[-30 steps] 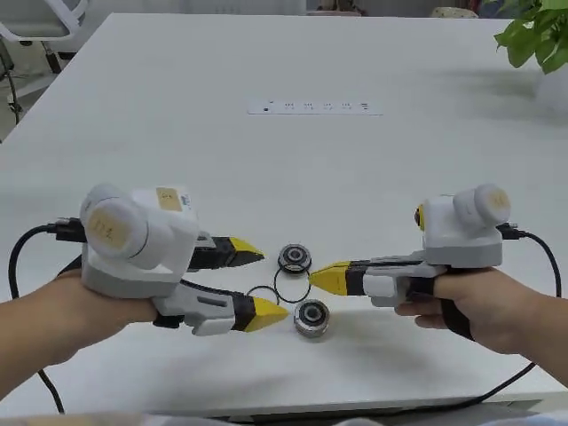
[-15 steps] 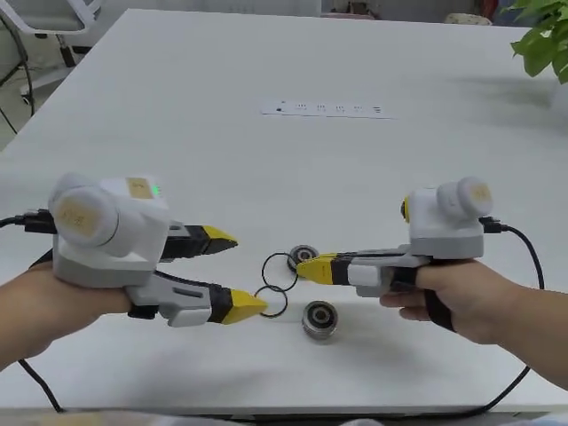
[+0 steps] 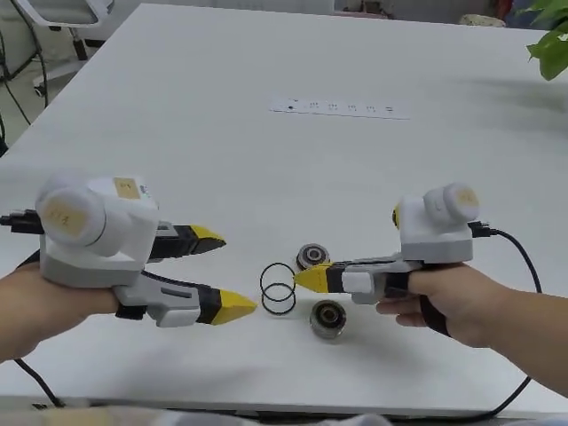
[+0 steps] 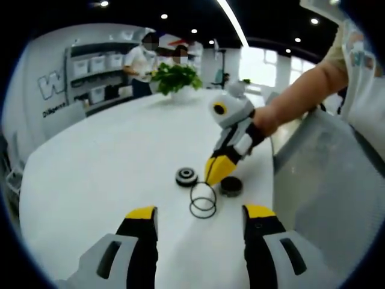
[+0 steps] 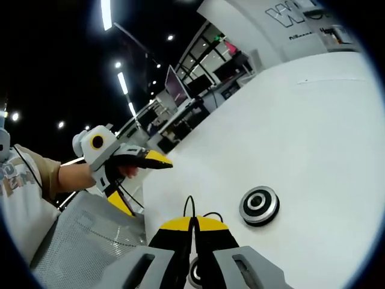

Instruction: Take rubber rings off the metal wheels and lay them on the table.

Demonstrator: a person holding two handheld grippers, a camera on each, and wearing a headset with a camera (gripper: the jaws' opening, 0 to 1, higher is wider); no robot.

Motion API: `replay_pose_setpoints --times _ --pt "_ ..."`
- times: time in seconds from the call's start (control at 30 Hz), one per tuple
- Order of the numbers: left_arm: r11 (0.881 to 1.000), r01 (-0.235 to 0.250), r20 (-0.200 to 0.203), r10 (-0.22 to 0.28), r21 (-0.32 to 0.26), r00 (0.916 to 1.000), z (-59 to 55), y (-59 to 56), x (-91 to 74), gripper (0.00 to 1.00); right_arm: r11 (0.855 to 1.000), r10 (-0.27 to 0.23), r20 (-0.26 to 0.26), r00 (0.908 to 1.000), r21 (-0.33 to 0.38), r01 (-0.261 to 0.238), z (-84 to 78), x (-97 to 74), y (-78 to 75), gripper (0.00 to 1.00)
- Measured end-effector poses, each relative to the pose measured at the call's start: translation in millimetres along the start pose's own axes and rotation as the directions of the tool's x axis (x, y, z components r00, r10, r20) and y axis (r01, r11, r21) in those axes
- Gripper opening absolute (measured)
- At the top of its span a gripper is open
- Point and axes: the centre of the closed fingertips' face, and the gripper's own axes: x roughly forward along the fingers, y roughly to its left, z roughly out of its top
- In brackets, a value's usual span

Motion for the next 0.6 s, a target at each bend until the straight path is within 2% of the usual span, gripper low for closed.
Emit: replay_pose_setpoints --times 0.6 --pt "1.000 -0.010 -0.009 0.010 -0.014 0.9999 -6.4 3.3 -2.2 0.57 0.998 -0.042 -0.054 0.9976 0.038 0.044 -13.7 3.9 -11.2 0.00"
